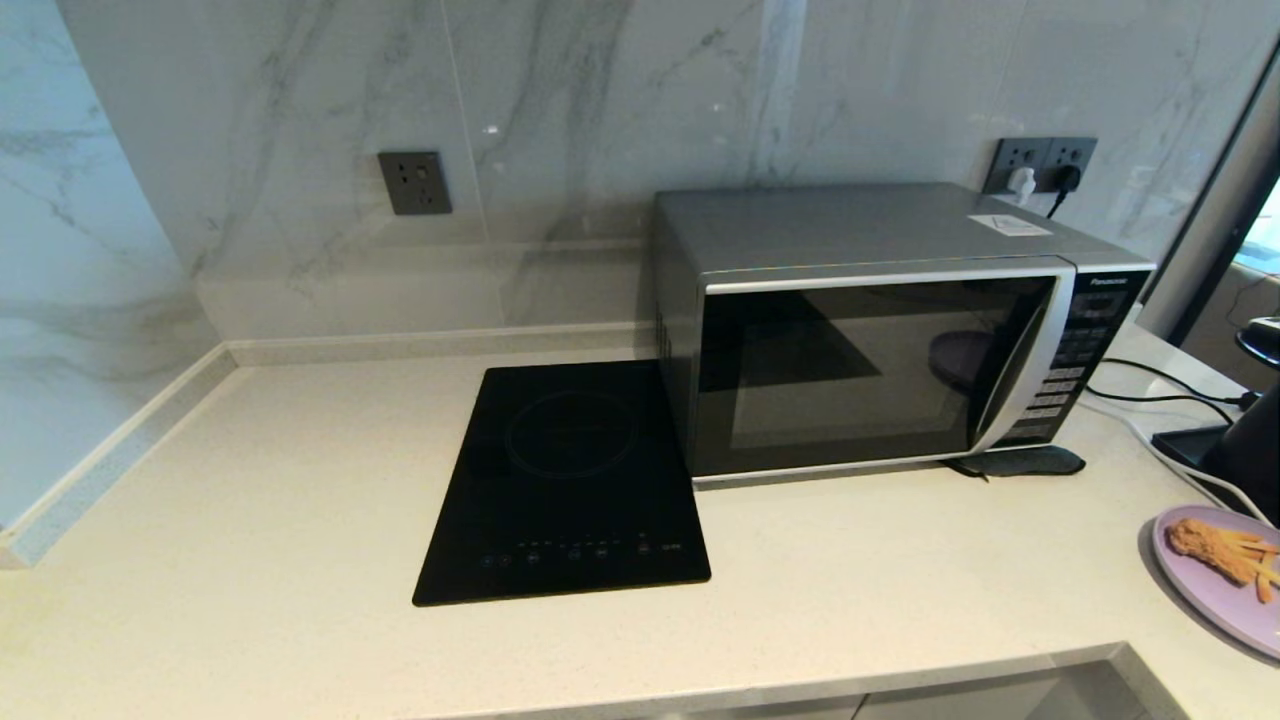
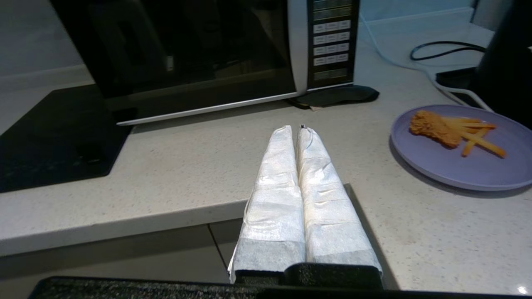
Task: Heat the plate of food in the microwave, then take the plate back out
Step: Open the microwave oven
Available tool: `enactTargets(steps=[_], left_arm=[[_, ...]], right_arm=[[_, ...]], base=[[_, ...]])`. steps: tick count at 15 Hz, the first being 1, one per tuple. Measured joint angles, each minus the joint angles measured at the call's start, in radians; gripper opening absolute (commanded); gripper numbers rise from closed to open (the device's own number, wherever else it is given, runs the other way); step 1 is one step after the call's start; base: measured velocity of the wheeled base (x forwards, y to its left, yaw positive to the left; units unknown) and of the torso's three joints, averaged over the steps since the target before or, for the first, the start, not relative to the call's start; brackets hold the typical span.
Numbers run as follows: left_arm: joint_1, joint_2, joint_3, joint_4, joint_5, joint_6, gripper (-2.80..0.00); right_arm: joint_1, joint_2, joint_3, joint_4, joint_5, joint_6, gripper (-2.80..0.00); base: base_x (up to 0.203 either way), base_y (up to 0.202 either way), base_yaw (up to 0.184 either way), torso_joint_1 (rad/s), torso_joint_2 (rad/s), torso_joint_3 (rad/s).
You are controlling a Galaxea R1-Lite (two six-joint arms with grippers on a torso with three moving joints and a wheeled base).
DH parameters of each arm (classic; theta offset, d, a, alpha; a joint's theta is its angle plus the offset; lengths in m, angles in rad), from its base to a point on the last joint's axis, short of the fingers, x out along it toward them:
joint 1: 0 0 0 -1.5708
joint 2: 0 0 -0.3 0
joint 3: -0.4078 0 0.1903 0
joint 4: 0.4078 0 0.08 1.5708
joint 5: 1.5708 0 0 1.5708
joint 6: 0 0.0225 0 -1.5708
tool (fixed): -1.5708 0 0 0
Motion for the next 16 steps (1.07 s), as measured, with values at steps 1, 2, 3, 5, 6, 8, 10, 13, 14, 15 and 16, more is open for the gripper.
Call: enactTargets(steps=[1, 2, 3, 5, 6, 8, 10, 13, 14, 15, 16], left_arm=[[0.000, 0.000, 0.000, 0.000, 0.000, 0.000, -2.80], [0.000, 0.000, 0.000, 0.000, 0.001, 0.000, -2.80], [0.000, 0.000, 0.000, 0.000, 0.000, 0.000, -2.80], [0.000, 0.000, 0.000, 0.000, 0.000, 0.000, -2.80], [0.000, 0.000, 0.000, 0.000, 0.000, 0.000, -2.80], [0.000, 0.000, 0.000, 0.000, 0.000, 0.000, -2.80], [0.000, 0.000, 0.000, 0.000, 0.000, 0.000, -2.80], [0.000, 0.000, 0.000, 0.000, 0.000, 0.000, -2.80], [0.000, 0.000, 0.000, 0.000, 0.000, 0.000, -2.80], [0.000, 0.000, 0.000, 0.000, 0.000, 0.000, -2.80], [0.000, 0.000, 0.000, 0.000, 0.000, 0.000, -2.80]], right_arm=[[0.000, 0.030, -0.027, 0.004, -0.026, 0.000, -2.80], [0.000, 0.064, -0.055, 0.008, -0.051, -0.001, -2.80], [0.000, 0.105, -0.087, 0.009, -0.075, -0.001, -2.80], [-0.001, 0.197, -0.150, 0.008, -0.131, -0.004, -2.80], [-0.001, 0.245, -0.180, 0.006, -0.148, -0.005, -2.80], [-0.002, 0.355, -0.239, 0.003, -0.175, -0.010, -2.80], [-0.003, 0.480, -0.295, -0.016, -0.225, -0.014, -2.80], [-0.002, 0.701, -0.389, -0.111, -0.352, -0.017, -2.80], [-0.001, 0.775, -0.420, -0.156, -0.406, -0.019, -2.80], [-0.001, 0.839, -0.446, -0.199, -0.457, -0.024, -2.80], [0.000, 0.900, -0.463, -0.232, -0.506, -0.028, -2.80]], base=[[0.000, 0.000, 0.000, 0.000, 0.00, 0.000], [0.000, 0.000, 0.000, 0.000, 0.00, 0.000], [0.000, 0.000, 0.000, 0.000, 0.00, 0.000], [0.000, 0.000, 0.000, 0.000, 0.00, 0.000], [0.000, 0.000, 0.000, 0.000, 0.00, 0.000], [0.000, 0.000, 0.000, 0.000, 0.00, 0.000], [0.000, 0.000, 0.000, 0.000, 0.00, 0.000], [0.000, 0.000, 0.000, 0.000, 0.00, 0.000], [0.000, 0.000, 0.000, 0.000, 0.00, 0.000], [0.000, 0.000, 0.000, 0.000, 0.00, 0.000], [0.000, 0.000, 0.000, 0.000, 0.00, 0.000]])
